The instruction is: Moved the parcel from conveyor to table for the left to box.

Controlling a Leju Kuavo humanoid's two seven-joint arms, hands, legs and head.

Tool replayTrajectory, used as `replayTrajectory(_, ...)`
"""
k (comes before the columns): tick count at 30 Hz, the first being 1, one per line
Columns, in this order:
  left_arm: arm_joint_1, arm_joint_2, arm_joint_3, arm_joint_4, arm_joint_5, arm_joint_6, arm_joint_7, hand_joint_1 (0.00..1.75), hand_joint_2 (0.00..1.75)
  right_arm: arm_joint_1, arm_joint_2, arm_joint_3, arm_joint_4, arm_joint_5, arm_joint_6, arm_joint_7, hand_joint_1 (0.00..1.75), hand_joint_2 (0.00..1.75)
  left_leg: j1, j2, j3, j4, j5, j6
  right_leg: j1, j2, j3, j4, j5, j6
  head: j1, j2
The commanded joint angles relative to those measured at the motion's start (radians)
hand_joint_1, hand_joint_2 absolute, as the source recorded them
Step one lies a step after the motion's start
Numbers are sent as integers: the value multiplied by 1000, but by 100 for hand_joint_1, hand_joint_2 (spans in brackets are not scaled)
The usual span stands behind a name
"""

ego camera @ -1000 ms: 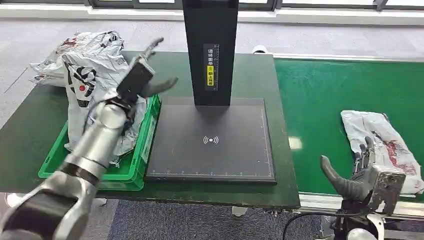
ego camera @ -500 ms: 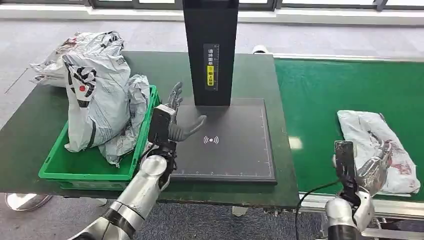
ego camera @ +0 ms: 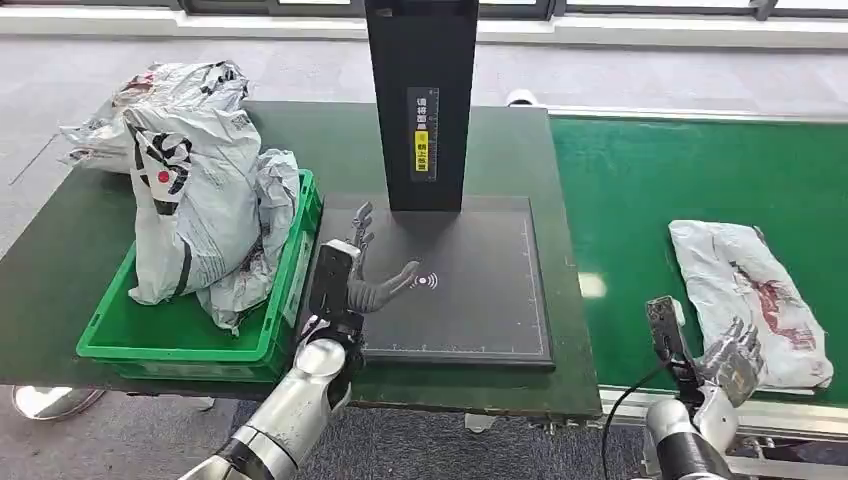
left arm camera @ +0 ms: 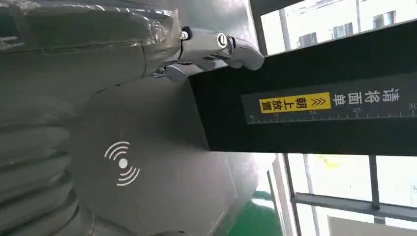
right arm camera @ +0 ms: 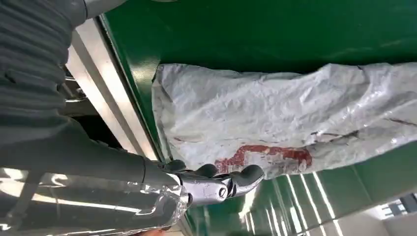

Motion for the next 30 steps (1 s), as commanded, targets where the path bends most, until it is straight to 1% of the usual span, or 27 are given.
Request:
replayTrajectory(1,27,42,-13,-27,8,34,11,0,175,-167,-35,70,268,57,88,95,0,175,0,9,3,-1,-1,0,1,4,1,-1,1,-1,0,0)
replayTrajectory(2,29,43,-9,-32,8,35,12,0,175,-176,-39,66,283,55,102,101,0,175,0,10,4,-1,-1,0,1,3,2,-2,1,-2,0,0)
replayTrajectory(3,30,43,-7,-36,8,34,12,0,175,-178,-39,59,285,46,105,94,0,175,0,7,2,-1,-1,0,0,2,1,-1,1,-1,0,0)
replayTrajectory(4,33,47,-6,-44,4,36,13,0,175,-178,-41,57,293,45,113,92,0,175,0,8,3,-1,-1,0,1,2,2,-2,1,-2,0,0)
replayTrajectory(6,45,52,-3,-58,0,40,13,0,175,-173,-38,58,300,48,123,95,0,175,0,5,3,-1,0,1,1,-1,3,-2,0,-1,0,0)
replayTrajectory(9,74,63,8,-81,-3,44,13,0,175,-166,-32,57,306,51,128,104,0,175,0,7,5,-2,-1,0,1,1,4,-3,0,-2,0,0)
replayTrajectory(10,81,66,11,-84,-3,44,13,0,175,-170,-33,62,312,60,128,121,0,175,0,8,7,-4,-1,0,1,1,6,-5,1,-2,0,0)
replayTrajectory(11,84,66,14,-87,-3,43,13,0,175,-175,-34,60,316,63,125,138,0,175,0,6,5,-2,-1,0,0,1,3,-2,0,-1,0,0)
replayTrajectory(13,83,65,17,-88,-4,42,14,0,175,-179,-38,57,323,65,133,157,0,175,1,8,6,-2,-1,0,1,2,5,-3,1,-2,0,0)
replayTrajectory(14,83,65,18,-88,-5,42,14,0,175,-179,-40,57,323,65,134,157,0,175,0,6,4,-1,-1,0,0,1,3,-1,0,-1,0,0)
replayTrajectory(16,81,64,19,-86,-6,42,16,0,175,-179,-45,58,326,70,136,171,0,175,0,6,5,-2,-1,1,1,-1,4,-3,1,-2,0,0)
replayTrajectory(20,90,65,25,-79,-6,34,15,0,175,-170,-57,54,324,78,137,190,0,175,0,2,3,-1,0,2,0,-2,3,-1,0,0,0,0)
replayTrajectory(24,96,65,36,-84,-4,32,17,0,175,-171,-62,47,324,84,130,212,0,175,1,2,3,0,0,2,1,-3,5,-3,1,0,0,0)
replayTrajectory(25,97,65,40,-87,-3,31,18,0,175,-168,-64,46,324,87,127,221,0,175,1,4,4,-1,0,2,1,-3,6,-3,1,0,0,0)
replayTrajectory(30,103,67,46,-89,-2,29,20,0,175,-159,-67,40,331,89,141,243,0,175,0,2,4,-1,0,2,1,-4,6,-3,0,0,0,0)
